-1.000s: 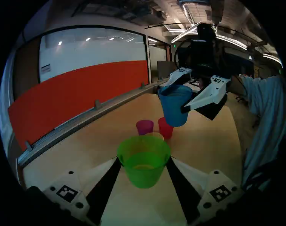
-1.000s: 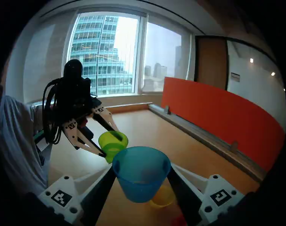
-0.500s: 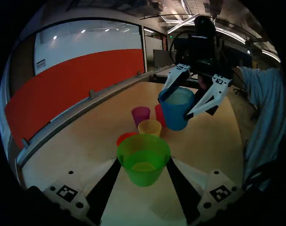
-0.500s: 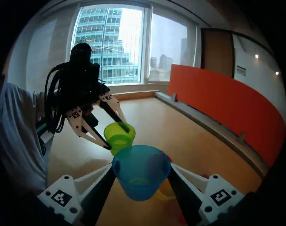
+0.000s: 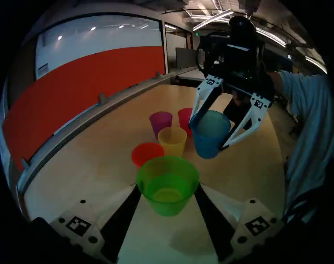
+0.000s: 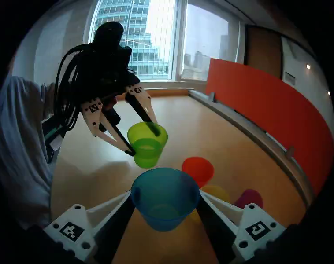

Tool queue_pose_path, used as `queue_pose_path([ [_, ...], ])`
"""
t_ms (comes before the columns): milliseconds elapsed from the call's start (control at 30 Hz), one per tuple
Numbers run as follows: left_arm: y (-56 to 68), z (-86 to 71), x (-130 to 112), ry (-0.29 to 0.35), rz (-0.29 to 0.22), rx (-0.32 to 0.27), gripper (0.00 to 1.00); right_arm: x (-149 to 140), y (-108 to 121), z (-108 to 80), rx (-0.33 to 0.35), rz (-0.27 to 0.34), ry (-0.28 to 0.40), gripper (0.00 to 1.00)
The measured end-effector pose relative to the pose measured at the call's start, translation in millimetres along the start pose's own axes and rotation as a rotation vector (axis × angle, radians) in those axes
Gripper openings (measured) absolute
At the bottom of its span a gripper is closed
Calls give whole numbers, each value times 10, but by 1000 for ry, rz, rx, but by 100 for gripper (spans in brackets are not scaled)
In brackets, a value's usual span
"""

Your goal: Pour water

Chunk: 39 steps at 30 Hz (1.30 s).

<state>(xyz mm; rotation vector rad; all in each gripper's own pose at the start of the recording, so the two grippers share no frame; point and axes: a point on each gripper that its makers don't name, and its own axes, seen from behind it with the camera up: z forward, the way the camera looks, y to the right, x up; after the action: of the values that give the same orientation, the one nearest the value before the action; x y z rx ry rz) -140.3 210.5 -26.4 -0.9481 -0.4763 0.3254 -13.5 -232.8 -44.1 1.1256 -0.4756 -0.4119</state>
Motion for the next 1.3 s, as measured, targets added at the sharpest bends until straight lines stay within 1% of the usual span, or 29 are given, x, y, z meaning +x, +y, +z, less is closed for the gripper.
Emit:
queue_pose_path([
  [400,16,186,-196,-74,27,-21,85,-257,-22,130,21,-7,-52,92],
  [667,21,310,-334,-110,37,-31,85,-330,-13,181,24,-14,-67,92],
  [967,39,417,-448,-132,42,-39,85,-339,-23,223,29,-11,-71,92],
  [1300,60,449,-502,-132,31,-43,85,-339,-16,237,27,-7,-73,92],
])
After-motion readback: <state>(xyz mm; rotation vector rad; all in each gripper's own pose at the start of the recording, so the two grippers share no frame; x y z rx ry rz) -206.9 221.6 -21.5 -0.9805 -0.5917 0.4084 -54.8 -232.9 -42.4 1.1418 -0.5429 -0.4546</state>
